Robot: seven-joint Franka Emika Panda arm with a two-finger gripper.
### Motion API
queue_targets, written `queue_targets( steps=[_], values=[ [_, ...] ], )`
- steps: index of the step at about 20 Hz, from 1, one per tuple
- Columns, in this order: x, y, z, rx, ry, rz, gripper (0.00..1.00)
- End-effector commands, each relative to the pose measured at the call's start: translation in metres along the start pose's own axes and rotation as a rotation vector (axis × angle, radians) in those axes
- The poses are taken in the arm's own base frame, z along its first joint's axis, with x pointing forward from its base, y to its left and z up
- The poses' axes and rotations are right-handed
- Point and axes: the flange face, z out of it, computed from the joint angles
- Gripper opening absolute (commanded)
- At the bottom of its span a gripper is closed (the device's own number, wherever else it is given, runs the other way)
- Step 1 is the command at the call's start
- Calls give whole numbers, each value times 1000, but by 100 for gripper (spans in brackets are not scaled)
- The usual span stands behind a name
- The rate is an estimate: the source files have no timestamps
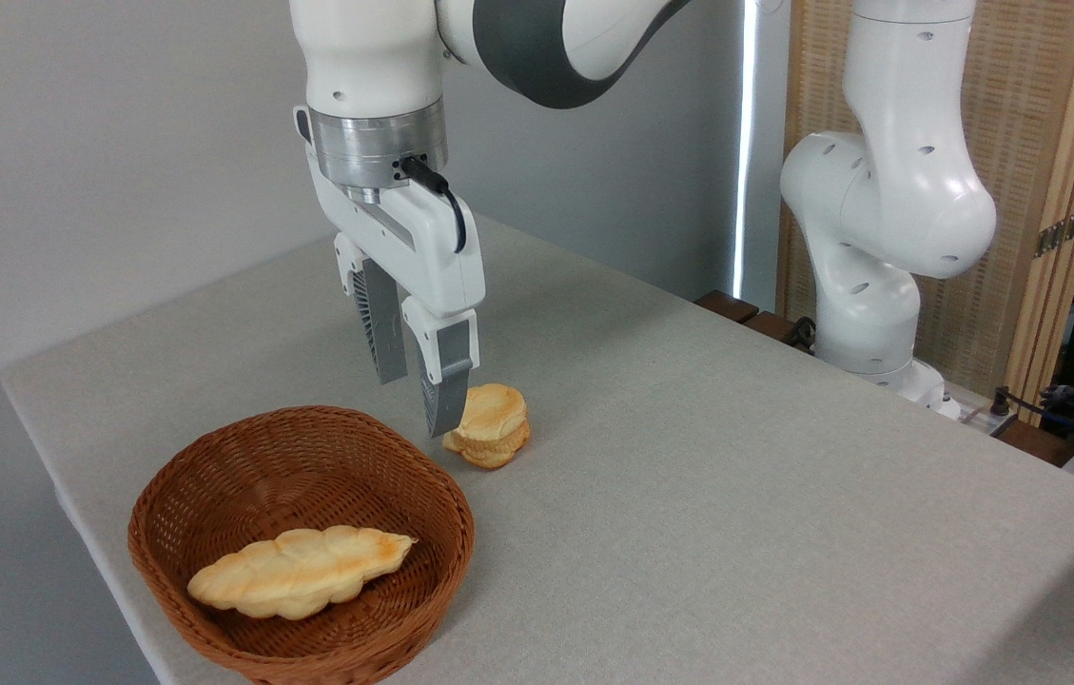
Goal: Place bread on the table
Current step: 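Move the open gripper from beside the round bun over the braided bread in the basket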
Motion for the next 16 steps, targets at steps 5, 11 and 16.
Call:
queue_targets(
  steps=[5, 11, 16],
  values=[
    [8, 2, 2, 8, -5, 7, 100],
    [10, 2, 7, 1, -13, 8, 100],
    [9, 2, 7, 0, -15, 8, 100]
  ],
)
